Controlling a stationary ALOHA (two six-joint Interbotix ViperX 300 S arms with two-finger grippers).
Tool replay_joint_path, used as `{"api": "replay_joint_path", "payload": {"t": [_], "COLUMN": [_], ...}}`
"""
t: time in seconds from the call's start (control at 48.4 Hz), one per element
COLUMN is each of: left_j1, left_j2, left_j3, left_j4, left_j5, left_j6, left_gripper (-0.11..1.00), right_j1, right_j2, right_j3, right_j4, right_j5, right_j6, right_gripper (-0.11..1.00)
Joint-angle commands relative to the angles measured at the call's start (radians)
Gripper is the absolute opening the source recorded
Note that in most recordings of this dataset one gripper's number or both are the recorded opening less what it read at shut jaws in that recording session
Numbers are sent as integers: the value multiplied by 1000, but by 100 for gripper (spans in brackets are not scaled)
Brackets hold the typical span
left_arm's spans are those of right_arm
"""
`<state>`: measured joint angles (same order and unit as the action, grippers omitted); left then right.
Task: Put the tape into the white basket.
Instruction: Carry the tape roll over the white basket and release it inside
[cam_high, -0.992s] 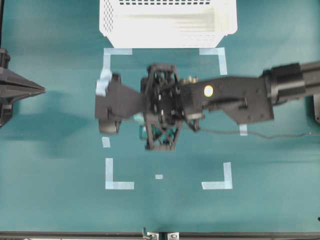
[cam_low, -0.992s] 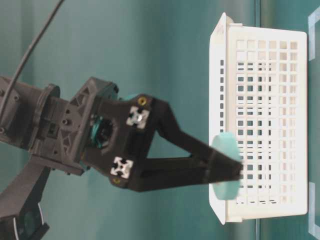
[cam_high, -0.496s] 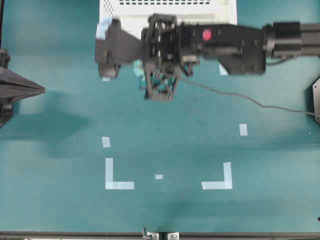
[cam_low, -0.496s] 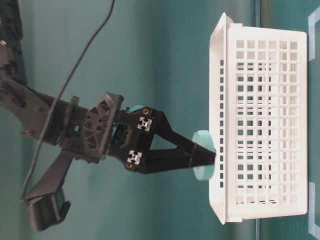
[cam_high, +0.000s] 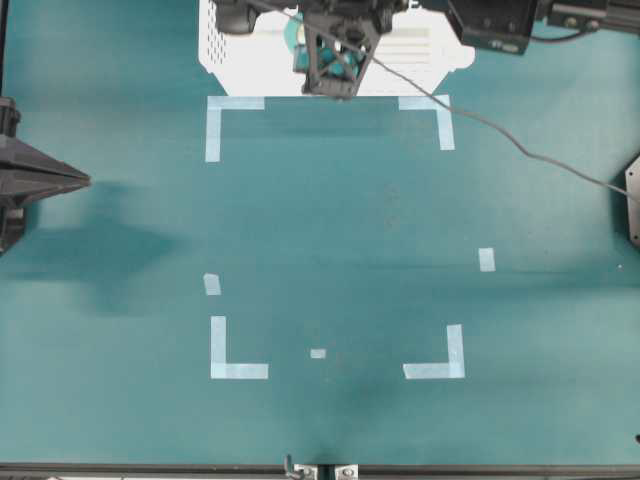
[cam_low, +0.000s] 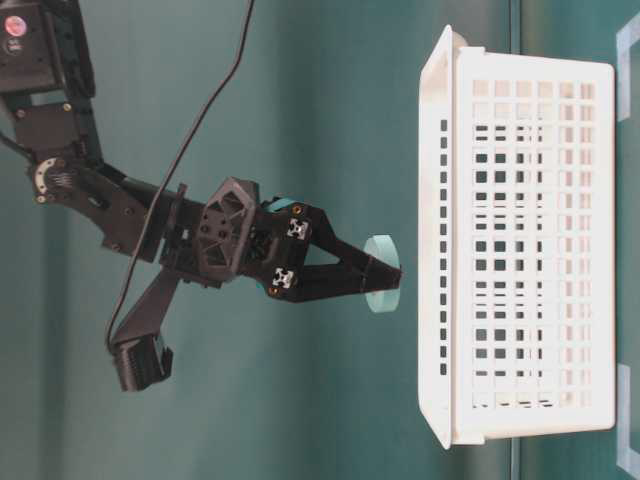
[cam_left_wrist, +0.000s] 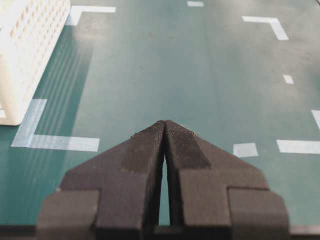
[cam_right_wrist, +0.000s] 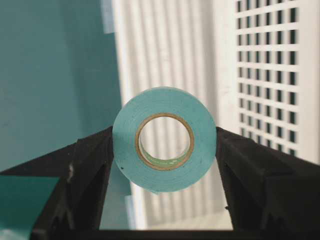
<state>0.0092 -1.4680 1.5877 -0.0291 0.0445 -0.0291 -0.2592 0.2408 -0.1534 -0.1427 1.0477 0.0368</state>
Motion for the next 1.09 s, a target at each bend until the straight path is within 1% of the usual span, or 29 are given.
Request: {"api": "replay_joint_path", "payload": {"t": [0.0, 0.103, 0.248, 0.392, 0.516, 0.806, 0.826, 0.909, 0.95, 0.992, 1.074], "left_j1": [2, 2, 2, 2, 2, 2, 2, 2, 2, 2, 2], "left_j2": [12, 11, 11, 11, 11, 11, 11, 11, 11, 12, 11], "left_j3": [-14, -14, -14, -14, -14, -14, -14, -14, -14, -14, -14], "left_j4": [0, 0, 0, 0, 0, 0, 2, 0, 0, 0, 0], "left_j5": [-5, -5, -5, -5, -5, -5, -5, -5, -3, -5, -3], "left_j6": [2, 2, 2, 2, 2, 2, 2, 2, 2, 2, 2], "left_gripper": [-11, -11, -11, -11, -11, -11, -11, -11, -11, -11, -11], "right_j1": [-32, -57, -77, -78, -78, -86, -84, -86, -84, -84, -84], "right_j2": [-44, -46, -38, -25, -18, -15, -14, -21, -25, -29, -35], "right_j3": [-26, -28, -26, -25, -25, -23, -21, -23, -23, -23, -23], "right_j4": [-2, -3, -3, -3, -2, -6, -3, -6, -3, -6, -3], "right_j5": [-25, -48, -44, -26, -29, -48, -48, -46, -46, -44, -43], "right_j6": [-9, -17, -29, -66, -83, -87, -89, -87, -87, -87, -87], "right_gripper": [68, 68, 68, 68, 68, 69, 70, 89, 95, 97, 91]}}
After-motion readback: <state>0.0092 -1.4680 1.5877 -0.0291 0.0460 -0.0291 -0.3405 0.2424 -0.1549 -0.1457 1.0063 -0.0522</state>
